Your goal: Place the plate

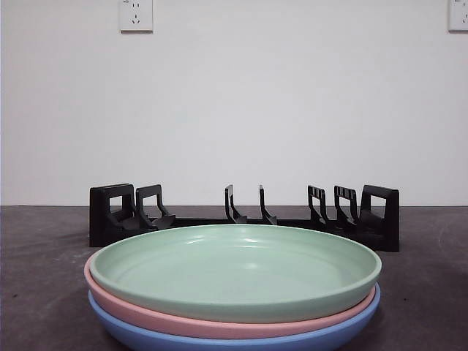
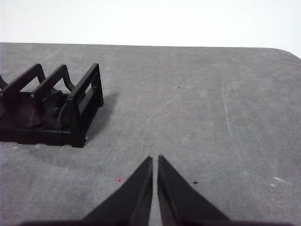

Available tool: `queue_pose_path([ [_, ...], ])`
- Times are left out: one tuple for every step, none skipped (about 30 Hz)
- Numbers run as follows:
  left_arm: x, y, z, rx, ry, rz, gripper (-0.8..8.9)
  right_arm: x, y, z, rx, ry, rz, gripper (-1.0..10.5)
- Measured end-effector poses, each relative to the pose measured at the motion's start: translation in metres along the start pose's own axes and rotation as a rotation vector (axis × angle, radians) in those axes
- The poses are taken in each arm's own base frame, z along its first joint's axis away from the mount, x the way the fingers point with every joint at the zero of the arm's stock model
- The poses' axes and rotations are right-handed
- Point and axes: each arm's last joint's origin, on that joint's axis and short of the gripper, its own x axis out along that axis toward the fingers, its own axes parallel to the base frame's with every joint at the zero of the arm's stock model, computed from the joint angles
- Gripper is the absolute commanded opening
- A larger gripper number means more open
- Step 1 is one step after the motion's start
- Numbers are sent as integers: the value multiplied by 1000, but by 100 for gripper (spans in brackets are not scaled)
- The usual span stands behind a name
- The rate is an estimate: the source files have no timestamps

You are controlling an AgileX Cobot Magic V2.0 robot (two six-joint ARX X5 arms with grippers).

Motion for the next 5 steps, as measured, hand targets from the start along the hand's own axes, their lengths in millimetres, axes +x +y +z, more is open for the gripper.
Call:
queue_pose_path([
  [0,0,0,0,0,0,15,0,0,0,0,0,0,19],
  [0,0,0,0,0,0,15,0,0,0,0,0,0,19],
  [0,0,0,0,0,0,15,0,0,0,0,0,0,19],
  [0,0,0,0,0,0,15,0,0,0,0,0,0,19],
  [0,0,0,0,0,0,15,0,0,0,0,0,0,18],
])
